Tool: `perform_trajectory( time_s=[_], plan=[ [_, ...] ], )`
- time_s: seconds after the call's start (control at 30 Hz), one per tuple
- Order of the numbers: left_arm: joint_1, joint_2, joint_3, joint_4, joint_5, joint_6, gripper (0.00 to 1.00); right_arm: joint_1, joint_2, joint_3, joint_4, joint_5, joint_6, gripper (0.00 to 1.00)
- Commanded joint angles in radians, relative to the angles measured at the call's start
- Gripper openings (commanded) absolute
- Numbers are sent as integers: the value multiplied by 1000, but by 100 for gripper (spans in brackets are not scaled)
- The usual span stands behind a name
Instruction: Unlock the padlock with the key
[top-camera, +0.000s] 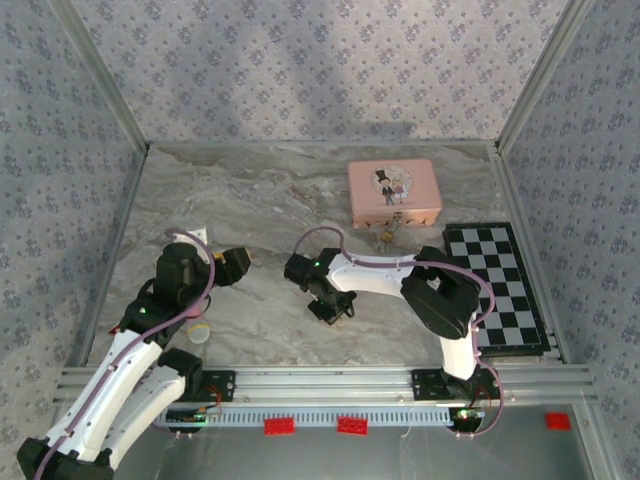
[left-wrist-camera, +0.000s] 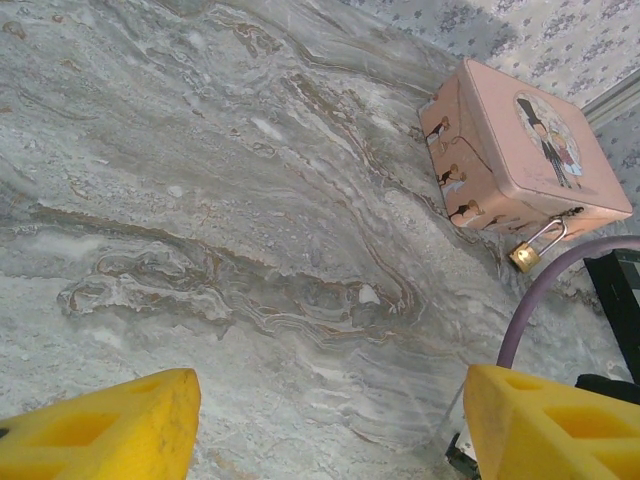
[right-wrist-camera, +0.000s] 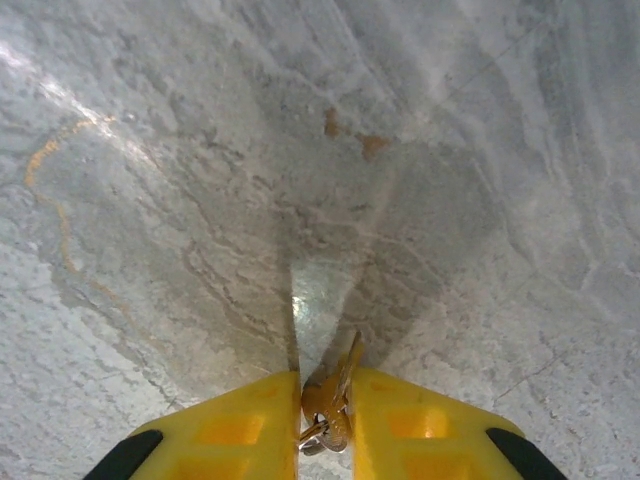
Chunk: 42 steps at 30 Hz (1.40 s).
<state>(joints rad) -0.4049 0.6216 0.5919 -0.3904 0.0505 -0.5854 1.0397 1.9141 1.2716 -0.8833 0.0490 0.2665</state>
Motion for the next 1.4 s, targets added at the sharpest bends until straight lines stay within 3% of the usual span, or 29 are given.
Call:
perform_trajectory(
  time_s=[0.0,0.5,1.07,1.2,1.37],
  plan=[
    [9,-12,-3,4,-14,1,72,6,2,-19,-26,15,13,21],
    [11,8,-6,20,-9,1,73,7,-87,-103,58,-23,60,25],
    [11,-11,-21,6,-17,1,76,14,-151,-153,126,9,136,6],
    [11,-3,-24,14,-6,-4,76,14,-233,-178,152,0,80,0],
    [11,33,-21,57,59,-14,75,76,-468,-282,346,-127,-156,0]
  ],
)
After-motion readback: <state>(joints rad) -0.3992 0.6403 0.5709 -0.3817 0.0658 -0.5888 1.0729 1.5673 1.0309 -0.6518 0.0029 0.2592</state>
